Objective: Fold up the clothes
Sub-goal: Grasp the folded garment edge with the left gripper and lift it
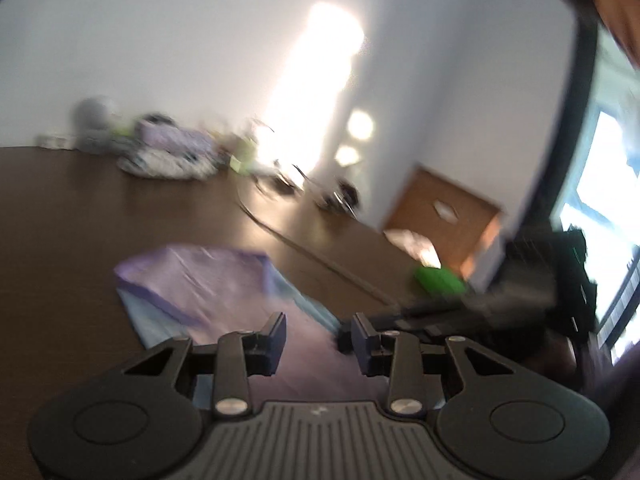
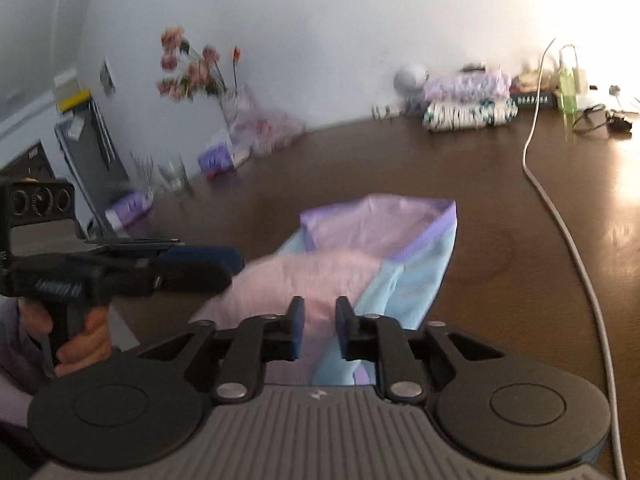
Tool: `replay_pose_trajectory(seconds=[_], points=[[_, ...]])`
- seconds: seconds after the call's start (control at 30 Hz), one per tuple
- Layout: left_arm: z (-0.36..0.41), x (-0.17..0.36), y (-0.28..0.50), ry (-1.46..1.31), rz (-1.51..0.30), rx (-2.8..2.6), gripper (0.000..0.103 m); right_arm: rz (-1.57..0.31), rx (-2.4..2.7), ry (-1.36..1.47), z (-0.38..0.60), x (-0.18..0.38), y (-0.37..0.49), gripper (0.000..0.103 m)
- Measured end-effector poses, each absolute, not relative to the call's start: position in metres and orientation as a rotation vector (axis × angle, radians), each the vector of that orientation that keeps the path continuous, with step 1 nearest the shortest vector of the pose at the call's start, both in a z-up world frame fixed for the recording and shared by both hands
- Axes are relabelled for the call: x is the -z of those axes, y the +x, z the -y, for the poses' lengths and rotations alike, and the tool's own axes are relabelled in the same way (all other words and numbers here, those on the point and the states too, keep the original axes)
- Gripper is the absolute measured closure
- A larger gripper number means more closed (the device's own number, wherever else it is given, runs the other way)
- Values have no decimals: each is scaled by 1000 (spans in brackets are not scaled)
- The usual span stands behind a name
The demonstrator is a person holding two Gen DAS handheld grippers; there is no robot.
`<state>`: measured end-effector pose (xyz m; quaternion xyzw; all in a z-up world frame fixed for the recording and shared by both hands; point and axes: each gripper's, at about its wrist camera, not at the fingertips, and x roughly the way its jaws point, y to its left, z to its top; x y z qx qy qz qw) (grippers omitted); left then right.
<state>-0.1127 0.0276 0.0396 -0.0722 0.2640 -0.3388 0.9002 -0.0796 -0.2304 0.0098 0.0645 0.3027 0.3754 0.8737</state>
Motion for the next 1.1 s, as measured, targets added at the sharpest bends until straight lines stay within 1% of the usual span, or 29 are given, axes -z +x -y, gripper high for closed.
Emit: replay_pose_trajectory(seconds=[0.03,0.1,0.17,0.27,0.37,0.43,0.47,0.5,0.53,0.6,0.7,0.77,0.83,0.87,0.9,0.93,1.03,1.1], points=[[-26,-35,-112,-137,-565,691,70,-648,-780,124,230,-6,-80,84],[-23,-26,-111,-112,-603,669,79,-657,-772,107,229,-2,-83,84],[-20,-17,-110,-88,-640,648,84,-646,-765,95,230,-2,-86,82],[-23,-14,-110,-94,-647,657,84,-618,-778,103,234,-7,-90,82],[-27,-11,-110,-98,-644,669,84,-638,-791,76,232,-4,-89,74],[-34,-21,-107,-155,-638,667,83,-649,-793,68,232,-2,-85,73],[-39,-28,-108,-176,-593,659,77,-627,-806,91,235,-8,-83,73],[-41,-35,-105,-179,-561,645,62,-604,-819,113,239,-13,-80,73],[-42,-34,-100,-174,-565,636,58,-577,-812,128,240,-19,-76,73],[-42,-32,-90,-163,-574,618,58,-584,-798,113,234,-20,-66,73],[-33,-14,-76,-102,-677,578,60,-645,-793,59,218,-11,-51,73],[-36,-13,-78,-108,-651,581,59,-670,-791,41,212,-6,-46,73],[-52,-20,-69,-184,-628,523,55,-653,-790,63,214,-12,-40,73],[-61,-23,-64,-222,-616,494,46,-633,-788,84,217,-20,-36,68],[-69,-26,-59,-259,-605,463,37,-596,-768,105,220,-26,-30,59],[-78,-27,-49,-294,-614,406,34,-572,-731,108,222,-31,-21,57],[-88,-28,-11,-271,-702,264,39,-544,-607,69,220,-38,11,57],[-78,-30,5,-223,-720,233,40,-612,-562,65,215,-31,39,60]])
